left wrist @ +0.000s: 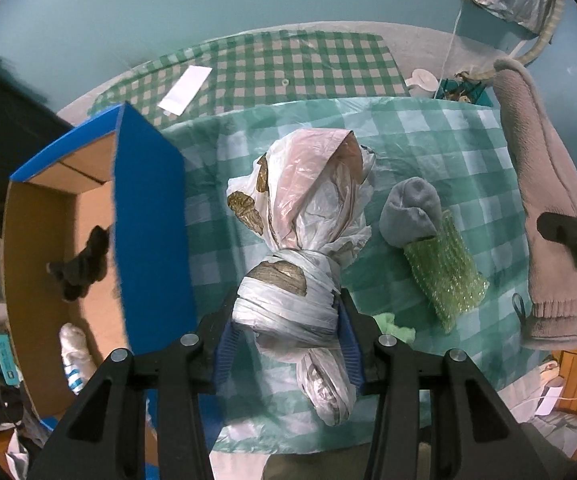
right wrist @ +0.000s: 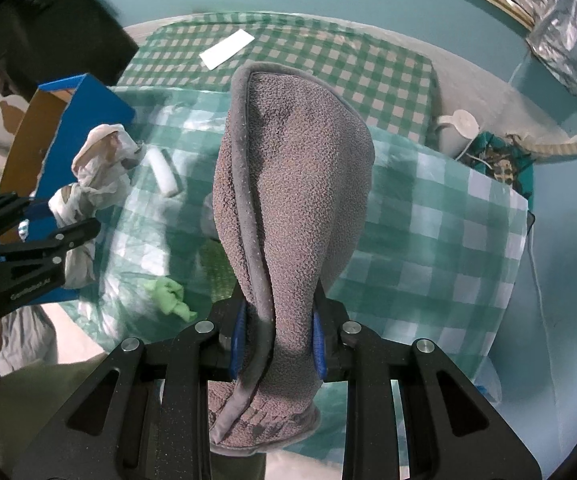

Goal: Organize soft objects
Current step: 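Lift the plastic bundle with the left tool while the right tool holds the grey fleece, then carry the grey fleece and plastic bundle over the cardboard box with both tools, then open both tools to drop the fleece and bundle into the box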

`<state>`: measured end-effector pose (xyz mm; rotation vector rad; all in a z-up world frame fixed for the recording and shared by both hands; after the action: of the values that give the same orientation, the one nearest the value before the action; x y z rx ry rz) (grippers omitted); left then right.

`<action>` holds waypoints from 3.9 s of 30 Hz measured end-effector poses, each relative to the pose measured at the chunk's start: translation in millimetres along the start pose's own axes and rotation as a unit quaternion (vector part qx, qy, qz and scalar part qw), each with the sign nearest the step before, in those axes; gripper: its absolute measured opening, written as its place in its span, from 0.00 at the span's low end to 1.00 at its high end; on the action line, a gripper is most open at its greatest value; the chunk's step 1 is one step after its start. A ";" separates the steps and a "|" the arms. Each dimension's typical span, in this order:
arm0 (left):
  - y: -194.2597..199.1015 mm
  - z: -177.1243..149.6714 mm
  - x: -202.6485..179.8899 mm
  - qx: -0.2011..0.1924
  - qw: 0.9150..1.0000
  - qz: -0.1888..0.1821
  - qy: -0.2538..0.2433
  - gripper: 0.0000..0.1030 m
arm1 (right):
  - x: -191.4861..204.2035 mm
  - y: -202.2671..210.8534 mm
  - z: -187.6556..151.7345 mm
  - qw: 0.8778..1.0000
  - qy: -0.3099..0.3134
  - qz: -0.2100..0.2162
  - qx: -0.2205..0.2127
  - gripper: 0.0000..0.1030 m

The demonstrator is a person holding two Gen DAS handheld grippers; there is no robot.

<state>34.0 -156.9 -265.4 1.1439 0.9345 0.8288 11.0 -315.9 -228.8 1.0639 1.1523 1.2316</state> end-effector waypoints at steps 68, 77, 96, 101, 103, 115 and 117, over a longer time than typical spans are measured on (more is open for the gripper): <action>124.1 -85.2 197.6 -0.084 0.981 0.051 0.165 0.45 | 284.1 80.3 88.8 0.975 0.198 0.065 -0.076 0.24; 121.7 -92.4 219.3 -0.081 0.980 0.053 0.176 0.45 | 312.4 72.2 93.7 0.972 0.217 0.063 -0.069 0.24; 100.2 -99.1 251.7 -0.054 0.979 0.052 0.190 0.45 | 349.9 47.5 104.5 0.971 0.224 0.067 -0.047 0.25; 96.6 -100.8 254.1 -0.049 0.979 0.046 0.194 0.45 | 353.3 42.8 104.8 0.972 0.221 0.067 -0.041 0.26; 95.7 -100.6 253.5 -0.046 0.979 0.044 0.193 0.45 | 353.1 40.9 104.9 0.972 0.220 0.065 -0.039 0.26; 92.0 -97.8 251.6 -0.040 0.981 0.056 0.184 0.72 | 343.8 38.0 105.7 0.978 0.198 0.058 -0.034 0.51; 93.8 -97.0 250.2 -0.041 0.981 0.058 0.181 0.72 | 341.4 39.7 106.5 0.978 0.195 0.058 -0.036 0.53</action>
<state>36.1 125.5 -232.4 0.9997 1.1283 1.1864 108.3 29.1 -197.1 0.8666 1.3405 1.6126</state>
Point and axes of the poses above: each gripper's, at about its wrist camera, not at the fingertips, and y roughly against the way its jaws point, x to its left, z to its top, the point moved 9 cm from there along -y, roughly the way its jaws point, and after that the axes turned 14 degrees about -z, right-handed, at the moved point
